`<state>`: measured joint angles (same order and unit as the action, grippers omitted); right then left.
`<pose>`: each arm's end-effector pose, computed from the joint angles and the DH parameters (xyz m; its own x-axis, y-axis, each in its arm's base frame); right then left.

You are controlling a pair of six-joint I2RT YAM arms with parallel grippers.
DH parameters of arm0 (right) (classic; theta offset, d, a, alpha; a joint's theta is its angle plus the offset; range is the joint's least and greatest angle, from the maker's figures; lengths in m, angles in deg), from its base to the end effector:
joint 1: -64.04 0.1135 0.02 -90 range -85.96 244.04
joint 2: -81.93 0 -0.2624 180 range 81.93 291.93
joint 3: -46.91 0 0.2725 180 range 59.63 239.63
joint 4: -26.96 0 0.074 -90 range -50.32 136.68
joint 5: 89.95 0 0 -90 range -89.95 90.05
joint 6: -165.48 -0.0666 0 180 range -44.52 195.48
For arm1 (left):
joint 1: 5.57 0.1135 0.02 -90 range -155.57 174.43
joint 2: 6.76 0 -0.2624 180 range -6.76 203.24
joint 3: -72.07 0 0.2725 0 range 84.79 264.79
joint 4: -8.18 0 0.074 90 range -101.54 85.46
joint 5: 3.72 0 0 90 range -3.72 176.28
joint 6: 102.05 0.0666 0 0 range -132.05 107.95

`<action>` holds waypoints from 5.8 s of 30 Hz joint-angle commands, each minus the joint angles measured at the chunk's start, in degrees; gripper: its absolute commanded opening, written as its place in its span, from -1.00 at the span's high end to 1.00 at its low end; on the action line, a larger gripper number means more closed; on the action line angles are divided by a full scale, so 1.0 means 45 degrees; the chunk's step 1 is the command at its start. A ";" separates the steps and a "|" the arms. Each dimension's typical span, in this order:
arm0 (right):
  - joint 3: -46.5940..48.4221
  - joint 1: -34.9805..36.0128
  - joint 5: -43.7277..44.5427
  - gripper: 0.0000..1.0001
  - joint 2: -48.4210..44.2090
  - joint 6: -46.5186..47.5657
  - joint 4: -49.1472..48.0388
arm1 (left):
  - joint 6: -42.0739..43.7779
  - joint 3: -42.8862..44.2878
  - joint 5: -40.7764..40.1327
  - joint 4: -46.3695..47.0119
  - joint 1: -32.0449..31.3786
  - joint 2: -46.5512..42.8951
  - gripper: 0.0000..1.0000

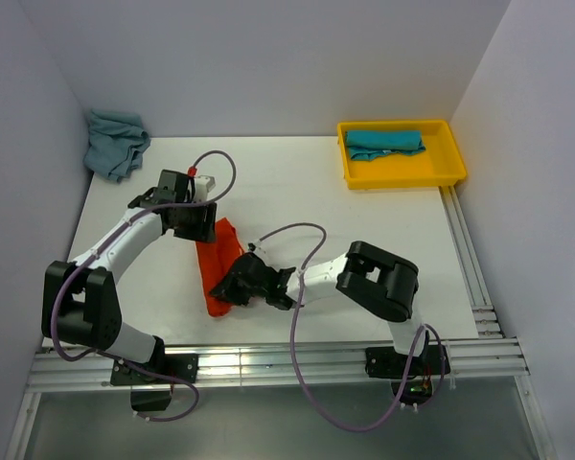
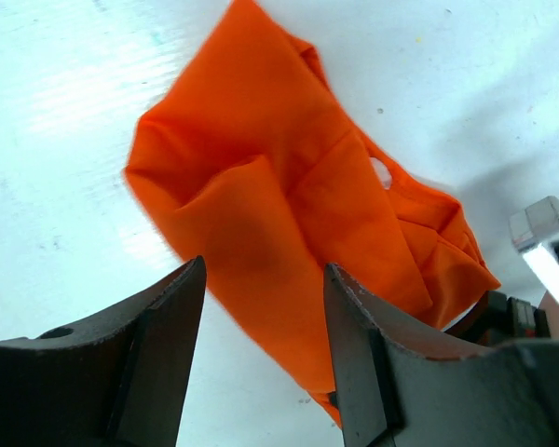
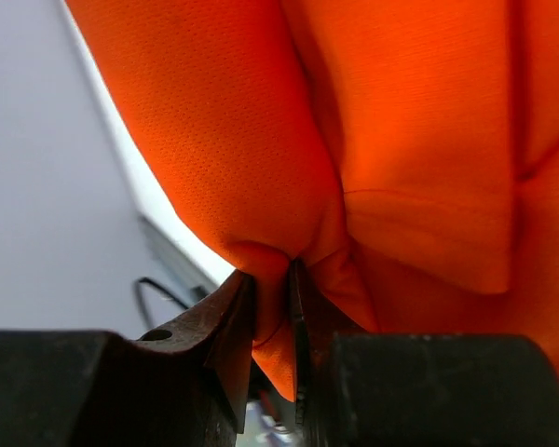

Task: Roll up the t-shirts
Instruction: Roll the tshirt

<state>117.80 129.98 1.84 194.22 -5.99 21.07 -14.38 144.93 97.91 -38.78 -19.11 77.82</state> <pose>0.1806 0.3994 0.0944 -0.9275 0.3473 -0.1387 0.1004 0.5884 0.8023 0.3220 -0.0913 0.2004 -0.8433 0.1621 -0.5124 0.2972 0.9351 -0.1932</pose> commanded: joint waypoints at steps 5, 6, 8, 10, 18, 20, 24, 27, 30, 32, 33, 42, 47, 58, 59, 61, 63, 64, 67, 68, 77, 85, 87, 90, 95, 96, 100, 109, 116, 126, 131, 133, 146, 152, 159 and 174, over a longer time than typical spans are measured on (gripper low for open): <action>-0.2242 -0.0393 -0.0084 0.95 0.0241 -0.3396 -0.4900 | 0.0009 -0.0005 -0.0165 0.0265 0.0255 -0.0260 -0.15; -0.2437 -0.0394 0.0129 0.95 0.0358 -0.3670 -0.5274 | 0.0029 -0.0005 -0.0087 0.0265 0.0255 -0.0240 -0.15; -0.3101 -0.0394 0.0306 0.96 0.0611 -0.4509 -0.6622 | 0.0107 -0.0024 0.0069 0.0207 0.0255 -0.0104 -0.14; -0.3588 -0.0355 0.0657 0.99 0.0769 -0.5269 -0.7674 | 0.0204 -0.0005 0.0440 0.0051 0.0255 0.0207 -0.13; -0.3672 -0.0003 0.1577 0.99 0.0672 -0.5648 -0.7311 | 0.0810 -0.0141 0.1222 -0.0302 -0.0018 0.1186 -0.09; -0.3417 -0.0120 0.1344 0.99 0.0691 -0.5354 -0.6668 | 0.0810 -0.0122 0.1145 -0.0263 -0.0116 0.1050 -0.10; -0.2423 -0.0354 0.0816 0.99 0.0828 -0.4495 -0.5320 | 0.0849 -0.0161 0.1475 -0.0185 -0.0155 0.0660 -0.13; -0.1681 -0.0569 0.0484 0.99 0.0848 -0.3404 -0.3934 | 0.0947 -0.0278 0.1730 -0.0068 -0.0155 0.0211 -0.21; -0.0997 -0.0725 0.0599 1.00 0.0711 -0.2602 -0.2216 | 0.1083 -0.0356 0.1614 -0.0106 -0.0233 0.0112 -0.25; -0.0760 -0.0765 0.0659 1.00 0.0574 -0.2307 -0.1316 | 0.1122 -0.0376 0.1515 -0.0165 -0.0447 0.0326 -0.25; -0.0585 -0.0803 0.0678 1.00 0.0555 -0.2131 -0.1081 | 0.1123 -0.0376 0.1612 -0.0165 -0.0467 0.0346 -0.25; -0.0271 -0.1058 0.0483 1.00 0.0633 -0.1700 -0.0317 | 0.0615 -0.0220 0.0443 0.0381 -0.0507 -0.0570 -0.29; -0.0174 -0.1077 0.0444 1.00 0.0711 -0.1641 -0.0260 | 0.0243 -0.0122 0.0087 0.0558 -0.0507 -0.0943 -0.36; 0.0217 -0.1077 0.0717 1.00 0.0516 -0.1270 0.0619 | 0.1084 -0.0044 0.0853 0.0148 -0.1013 0.0657 -0.41; 0.0217 -0.1077 0.0737 1.00 0.0515 -0.1251 0.0659 | 0.1122 -0.0063 0.0774 0.0186 -0.1092 0.0775 -0.42; 0.0295 -0.1058 0.0834 1.00 0.0496 -0.1173 0.0892 | 0.1123 -0.0044 0.0403 0.0303 -0.1287 0.1009 -0.43; 0.0315 -0.1077 0.0854 1.00 0.0476 -0.1114 0.0971 | 0.1045 -0.0025 0.0014 0.0420 -0.1404 0.1185 -0.43; 0.0315 -0.1077 0.0931 1.00 0.0438 -0.1095 0.1049 | 0.0987 -0.0024 -0.0433 0.0498 -0.1444 0.1263 -0.43; 0.0412 -0.1058 0.1107 1.00 0.0321 -0.0919 0.1419 | 0.0694 0.0053 -0.1526 0.0616 -0.1464 0.1556 -0.37; 0.0509 -0.1019 0.1166 1.00 0.0243 -0.0841 0.1556 | 0.0654 0.0092 -0.1764 0.0597 -0.1464 0.1654 -0.31; 0.1369 -0.0571 0.2765 0.28 -0.1026 0.0641 0.3880 | 0.0634 0.0287 -0.2333 0.0597 -0.1464 0.2202 0.22; 0.1214 -0.0491 0.5130 -0.08 -0.4033 0.1620 0.6926 | 0.0615 0.0269 -0.2157 0.0499 -0.1464 0.2378 0.27; 0.0999 -0.0724 0.5152 -0.11 -0.4540 0.2146 0.7065 | 0.0634 0.0288 -0.2079 0.0480 -0.1464 0.2378 0.28; 0.1232 -0.1563 0.4644 -0.09 -0.4195 0.2966 0.7182 | 0.0615 0.0366 -0.1962 0.0441 -0.1464 0.2378 0.28; 0.1975 -0.2502 0.3629 -0.04 -0.2671 0.4509 0.6658 | 0.0693 0.0366 -0.1610 0.0343 -0.1464 0.2377 0.28; 0.1995 -0.2658 0.3434 -0.04 -0.2223 0.4666 0.6211 | 0.0712 0.0366 -0.1571 0.0324 -0.1464 0.2377 0.28; 0.2092 -0.3264 0.2496 -0.09 -0.1322 0.5622 0.4900 | 0.0771 0.0347 -0.1395 0.0265 -0.1464 0.2416 0.28; 0.2149 -0.3675 0.1284 -0.32 -0.0150 0.5566 0.3100 | 0.0830 0.0425 -0.1258 0.0187 -0.1464 0.2514 0.28; 0.3302 -0.3636 0.0796 -0.31 0.1119 0.5215 0.3822 | 0.0830 0.0405 -0.1161 0.0187 -0.1464 0.2495 0.28; 0.3539 -0.3304 0.0991 0.41 0.1726 0.4357 0.4585 | 0.0908 0.0347 -0.0809 0.0226 -0.1464 0.2319 0.27; 0.3070 -0.2915 0.1282 0.88 0.1629 0.3692 0.4448 | 0.0908 0.0347 -0.0770 0.0245 -0.1464 0.2260 0.26; 0.2719 -0.2777 0.1789 1.00 0.1357 0.3204 0.4565 | 0.0850 0.0308 -0.0828 0.0323 -0.1464 0.2163 0.26; 0.1780 -0.1800 0.3217 1.00 0.0184 0.1679 0.6108 | 0.0615 0.0269 -0.1356 0.0421 -0.1444 0.1947 0.07; 0.1506 -0.1566 0.3510 1.00 0.0007 0.1503 0.6615 | 0.0615 0.0269 -0.1552 0.0460 -0.1308 0.2104 0.18; 0.1896 -0.1370 0.3765 1.00 0.0262 0.1581 0.7222 | 0.0243 0.0327 -0.1240 0.0304 -0.1268 0.2338 0.61; 0.4864 -0.0356 0.6204 0.06 -0.0635 0.1699 1.1575 | 0.0361 0.0307 -0.1298 0.0050 -0.1268 0.2807 0.71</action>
<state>136.23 126.87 24.00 195.32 1.62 65.46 -12.94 145.54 92.93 -38.21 -25.10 88.88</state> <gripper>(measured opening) 0.477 0.261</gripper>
